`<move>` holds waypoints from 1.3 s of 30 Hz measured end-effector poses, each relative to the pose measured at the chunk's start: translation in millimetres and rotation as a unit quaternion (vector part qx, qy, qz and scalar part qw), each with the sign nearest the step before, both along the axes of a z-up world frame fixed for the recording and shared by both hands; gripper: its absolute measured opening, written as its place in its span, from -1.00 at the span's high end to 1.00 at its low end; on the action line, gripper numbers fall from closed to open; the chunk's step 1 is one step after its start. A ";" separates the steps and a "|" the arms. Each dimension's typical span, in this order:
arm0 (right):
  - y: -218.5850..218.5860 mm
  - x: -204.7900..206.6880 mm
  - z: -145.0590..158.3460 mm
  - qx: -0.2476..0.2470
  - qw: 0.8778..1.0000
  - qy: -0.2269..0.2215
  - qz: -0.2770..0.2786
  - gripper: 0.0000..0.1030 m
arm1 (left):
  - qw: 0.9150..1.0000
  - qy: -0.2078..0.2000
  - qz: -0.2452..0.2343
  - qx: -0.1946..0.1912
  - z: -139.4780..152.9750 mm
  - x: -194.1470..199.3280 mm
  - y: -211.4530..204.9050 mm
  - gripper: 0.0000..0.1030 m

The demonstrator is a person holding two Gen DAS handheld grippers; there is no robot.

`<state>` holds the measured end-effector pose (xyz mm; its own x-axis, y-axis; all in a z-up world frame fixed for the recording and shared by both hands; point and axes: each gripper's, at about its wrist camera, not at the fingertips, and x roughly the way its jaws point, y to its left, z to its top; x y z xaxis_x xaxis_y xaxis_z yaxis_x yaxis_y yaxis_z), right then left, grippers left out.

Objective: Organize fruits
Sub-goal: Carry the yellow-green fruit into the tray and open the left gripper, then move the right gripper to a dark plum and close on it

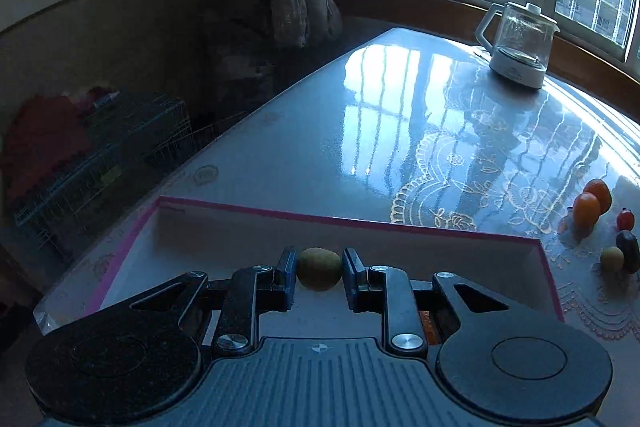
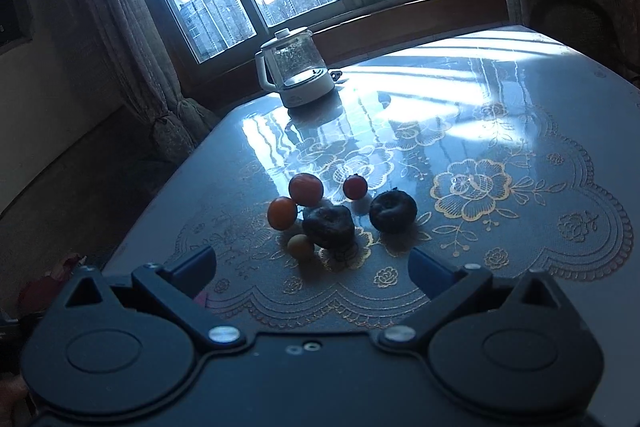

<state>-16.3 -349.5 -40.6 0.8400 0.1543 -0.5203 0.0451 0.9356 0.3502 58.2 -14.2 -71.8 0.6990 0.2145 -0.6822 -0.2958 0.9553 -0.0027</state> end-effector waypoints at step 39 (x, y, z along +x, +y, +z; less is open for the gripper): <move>-15.3 115.2 -47.4 -0.197 0.977 0.081 -0.021 -0.47 | 0.999 -0.051 -0.011 0.012 34.4 -28.7 -0.3 -0.81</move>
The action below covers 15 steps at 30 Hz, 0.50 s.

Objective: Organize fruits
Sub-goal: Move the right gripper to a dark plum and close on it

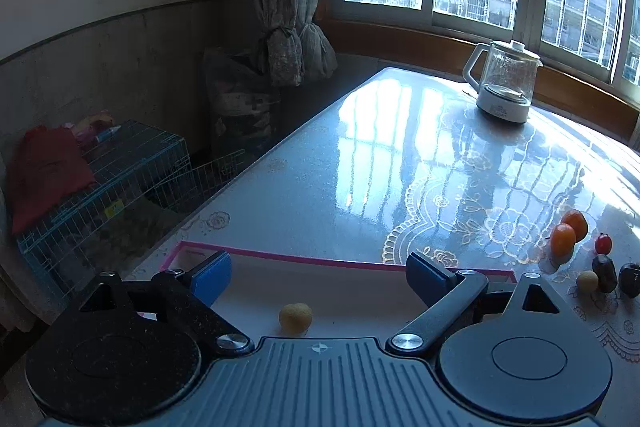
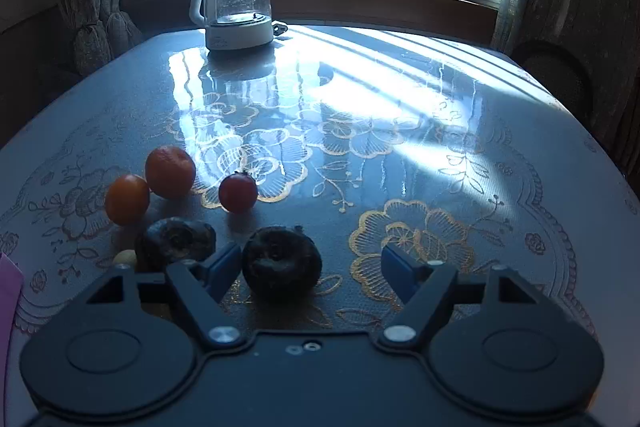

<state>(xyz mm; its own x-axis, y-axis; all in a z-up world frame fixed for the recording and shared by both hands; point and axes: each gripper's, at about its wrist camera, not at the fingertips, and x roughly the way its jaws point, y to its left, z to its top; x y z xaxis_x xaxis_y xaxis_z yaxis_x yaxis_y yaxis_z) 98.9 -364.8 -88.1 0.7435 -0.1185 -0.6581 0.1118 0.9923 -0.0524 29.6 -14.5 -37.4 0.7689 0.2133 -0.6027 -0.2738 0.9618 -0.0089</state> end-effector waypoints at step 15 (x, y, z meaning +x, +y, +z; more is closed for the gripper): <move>10.4 12.6 -9.3 0.001 0.999 -0.001 0.033 0.13 | 1.000 0.004 0.003 -0.006 -1.9 9.4 -0.1 -0.81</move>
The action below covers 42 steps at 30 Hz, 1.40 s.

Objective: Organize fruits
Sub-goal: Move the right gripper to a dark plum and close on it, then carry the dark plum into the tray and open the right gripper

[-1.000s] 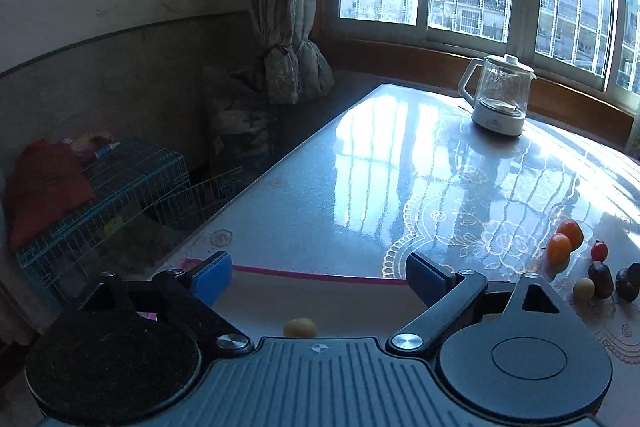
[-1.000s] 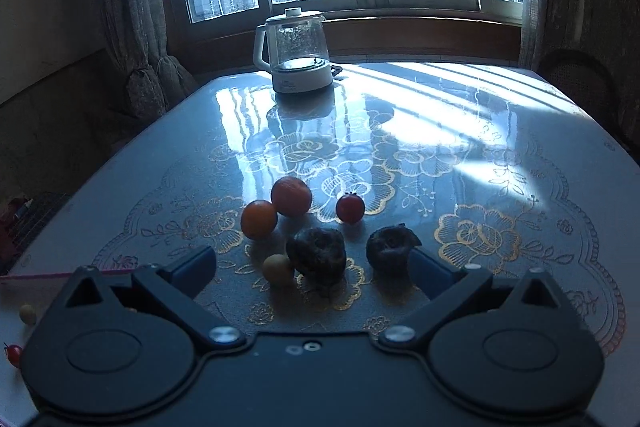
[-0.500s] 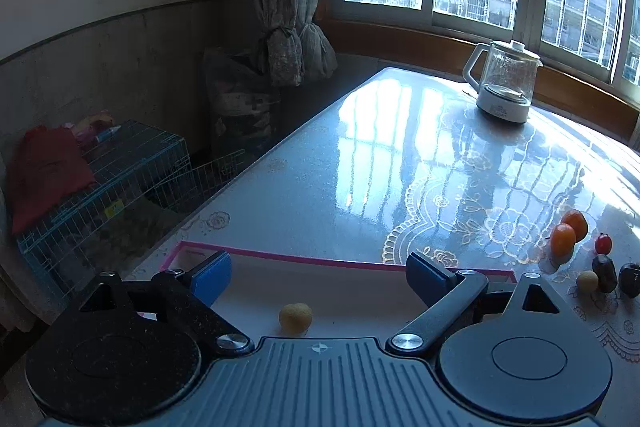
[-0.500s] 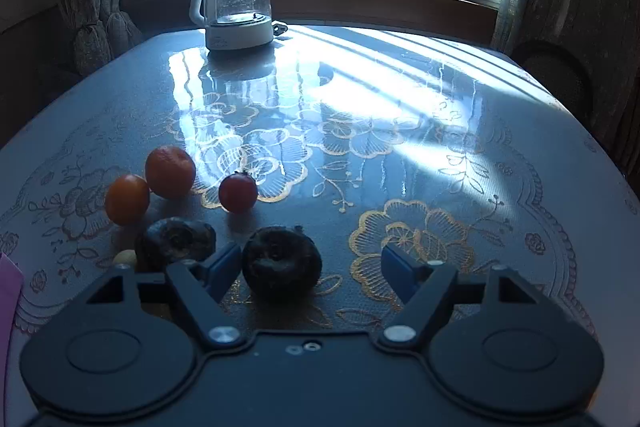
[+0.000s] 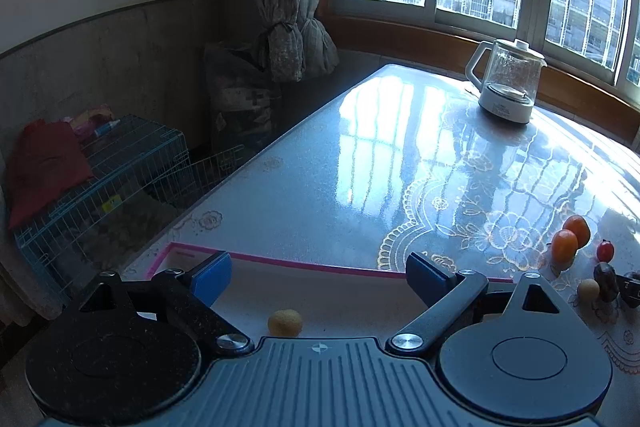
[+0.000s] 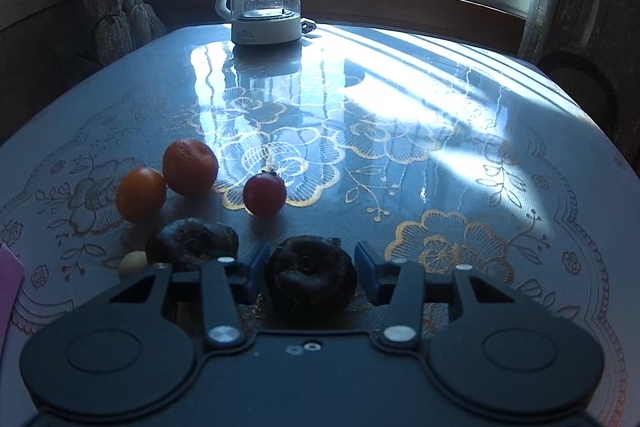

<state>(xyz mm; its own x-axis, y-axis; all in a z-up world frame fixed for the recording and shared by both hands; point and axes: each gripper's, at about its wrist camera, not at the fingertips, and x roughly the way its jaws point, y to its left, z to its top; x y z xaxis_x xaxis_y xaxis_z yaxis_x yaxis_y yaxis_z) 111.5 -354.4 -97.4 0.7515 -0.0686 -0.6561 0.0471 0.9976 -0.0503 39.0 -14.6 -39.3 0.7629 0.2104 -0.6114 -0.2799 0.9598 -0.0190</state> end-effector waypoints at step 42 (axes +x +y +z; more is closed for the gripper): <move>192.7 -31.1 21.5 0.110 0.978 0.020 0.178 -0.19 | 0.996 -0.007 0.086 0.000 9.8 -17.1 90.6 -0.81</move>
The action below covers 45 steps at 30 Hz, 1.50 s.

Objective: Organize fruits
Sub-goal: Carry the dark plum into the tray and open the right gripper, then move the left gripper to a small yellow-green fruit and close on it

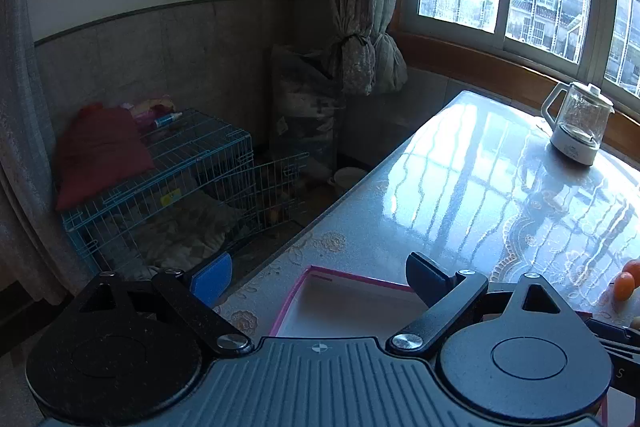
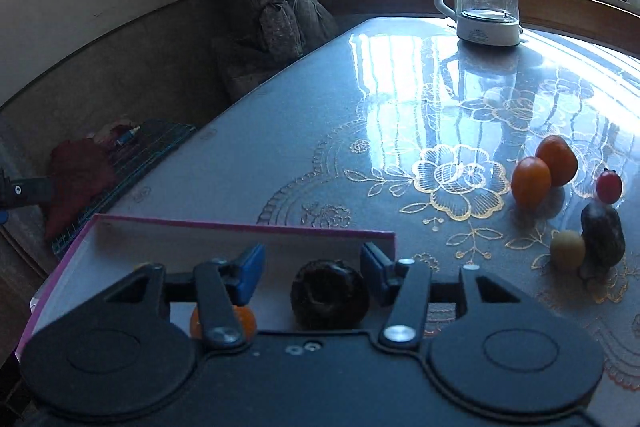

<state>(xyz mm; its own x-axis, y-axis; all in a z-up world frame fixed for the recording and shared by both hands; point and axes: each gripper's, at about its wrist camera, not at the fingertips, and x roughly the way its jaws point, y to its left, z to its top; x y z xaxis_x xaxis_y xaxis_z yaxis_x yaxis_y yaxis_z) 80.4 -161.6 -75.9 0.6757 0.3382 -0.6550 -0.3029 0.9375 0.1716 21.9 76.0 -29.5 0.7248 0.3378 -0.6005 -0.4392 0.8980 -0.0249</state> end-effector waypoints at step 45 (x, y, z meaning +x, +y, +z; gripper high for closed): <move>-294.9 -150.6 36.7 0.065 0.937 -0.084 -0.333 -0.94 | 0.957 0.075 -0.279 0.036 -56.8 83.6 -321.2 -0.81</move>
<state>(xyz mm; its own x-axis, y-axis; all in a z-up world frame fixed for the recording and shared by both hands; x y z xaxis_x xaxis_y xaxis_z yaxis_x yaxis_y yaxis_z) -70.2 -456.5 -39.2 0.8557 -0.1253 -0.5021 0.3086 0.9024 0.3006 105.5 -245.2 -86.2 0.7118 -0.0313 -0.7017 0.1147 0.9908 0.0722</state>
